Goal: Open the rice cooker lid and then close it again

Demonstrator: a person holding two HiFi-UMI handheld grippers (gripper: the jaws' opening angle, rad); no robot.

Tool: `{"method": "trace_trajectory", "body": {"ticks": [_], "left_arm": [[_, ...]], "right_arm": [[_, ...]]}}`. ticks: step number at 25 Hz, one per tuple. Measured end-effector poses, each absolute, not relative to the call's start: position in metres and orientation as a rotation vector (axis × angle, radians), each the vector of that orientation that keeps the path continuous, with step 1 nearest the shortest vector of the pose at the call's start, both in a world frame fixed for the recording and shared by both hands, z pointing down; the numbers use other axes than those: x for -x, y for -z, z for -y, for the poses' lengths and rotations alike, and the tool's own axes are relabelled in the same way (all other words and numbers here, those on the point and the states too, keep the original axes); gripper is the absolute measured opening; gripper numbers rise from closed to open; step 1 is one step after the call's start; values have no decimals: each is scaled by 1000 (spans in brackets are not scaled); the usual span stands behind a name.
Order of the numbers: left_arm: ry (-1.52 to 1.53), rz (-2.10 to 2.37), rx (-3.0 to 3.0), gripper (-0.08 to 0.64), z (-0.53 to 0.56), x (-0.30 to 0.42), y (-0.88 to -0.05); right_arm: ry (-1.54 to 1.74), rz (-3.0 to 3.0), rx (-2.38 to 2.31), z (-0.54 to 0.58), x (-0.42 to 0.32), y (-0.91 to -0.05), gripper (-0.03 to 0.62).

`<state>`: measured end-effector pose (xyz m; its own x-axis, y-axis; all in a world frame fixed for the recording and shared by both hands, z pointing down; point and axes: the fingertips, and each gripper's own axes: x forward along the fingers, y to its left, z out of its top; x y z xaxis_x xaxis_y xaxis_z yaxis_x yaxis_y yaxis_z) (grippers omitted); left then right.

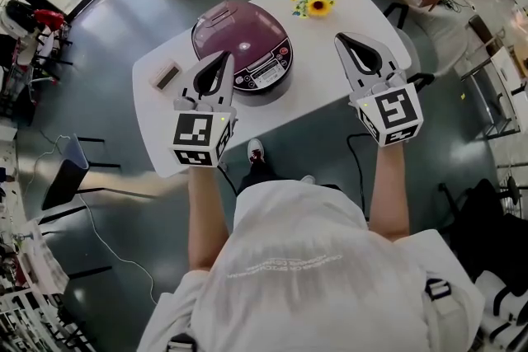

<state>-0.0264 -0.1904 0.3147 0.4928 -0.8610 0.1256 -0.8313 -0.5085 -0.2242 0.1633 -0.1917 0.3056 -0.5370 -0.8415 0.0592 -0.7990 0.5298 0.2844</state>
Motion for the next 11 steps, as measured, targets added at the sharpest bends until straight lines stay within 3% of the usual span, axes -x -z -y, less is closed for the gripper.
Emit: {"method": "trace_trajectory", "body": {"ticks": [11], "left_arm": [[331, -1477, 2617, 17, 191, 16, -319]], "right_arm": [[317, 2562, -1394, 195, -171, -320, 25]]}}
